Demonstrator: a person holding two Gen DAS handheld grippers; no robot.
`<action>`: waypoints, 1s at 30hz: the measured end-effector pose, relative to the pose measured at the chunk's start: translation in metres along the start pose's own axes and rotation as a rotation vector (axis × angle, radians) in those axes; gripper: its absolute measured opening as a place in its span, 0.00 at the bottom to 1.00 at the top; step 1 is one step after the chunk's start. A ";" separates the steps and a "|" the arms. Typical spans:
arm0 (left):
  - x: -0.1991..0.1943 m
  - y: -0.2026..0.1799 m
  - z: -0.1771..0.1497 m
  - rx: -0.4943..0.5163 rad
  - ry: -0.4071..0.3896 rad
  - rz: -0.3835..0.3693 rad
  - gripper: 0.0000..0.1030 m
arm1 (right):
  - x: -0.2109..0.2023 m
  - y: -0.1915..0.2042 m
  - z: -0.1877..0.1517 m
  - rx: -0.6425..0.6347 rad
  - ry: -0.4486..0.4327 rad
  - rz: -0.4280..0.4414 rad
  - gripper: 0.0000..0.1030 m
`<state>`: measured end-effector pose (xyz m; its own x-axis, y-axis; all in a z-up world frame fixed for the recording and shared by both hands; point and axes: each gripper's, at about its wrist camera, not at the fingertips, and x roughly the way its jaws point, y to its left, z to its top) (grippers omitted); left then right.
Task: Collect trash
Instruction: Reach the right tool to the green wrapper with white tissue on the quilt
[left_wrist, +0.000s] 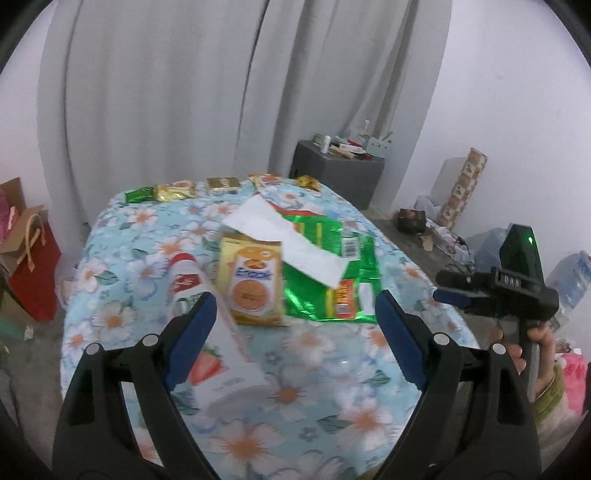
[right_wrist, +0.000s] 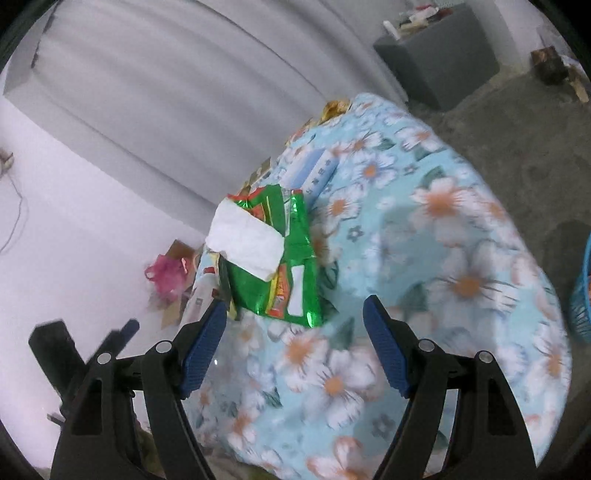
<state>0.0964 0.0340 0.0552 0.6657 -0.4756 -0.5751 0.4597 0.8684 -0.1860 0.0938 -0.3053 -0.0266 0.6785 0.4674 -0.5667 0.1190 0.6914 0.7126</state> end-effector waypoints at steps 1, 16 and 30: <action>-0.001 0.006 -0.002 -0.002 -0.007 0.007 0.81 | 0.009 0.001 0.004 0.016 0.010 -0.004 0.72; 0.022 0.077 -0.011 -0.148 0.007 -0.017 0.81 | 0.053 0.009 0.023 0.057 -0.037 -0.070 0.72; 0.099 0.054 0.041 0.042 0.172 -0.111 0.81 | 0.059 0.083 0.039 -0.299 -0.050 -0.167 0.72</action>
<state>0.2118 0.0283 0.0207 0.5008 -0.5341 -0.6811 0.5513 0.8035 -0.2247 0.1715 -0.2416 0.0154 0.7031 0.3120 -0.6390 0.0183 0.8904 0.4548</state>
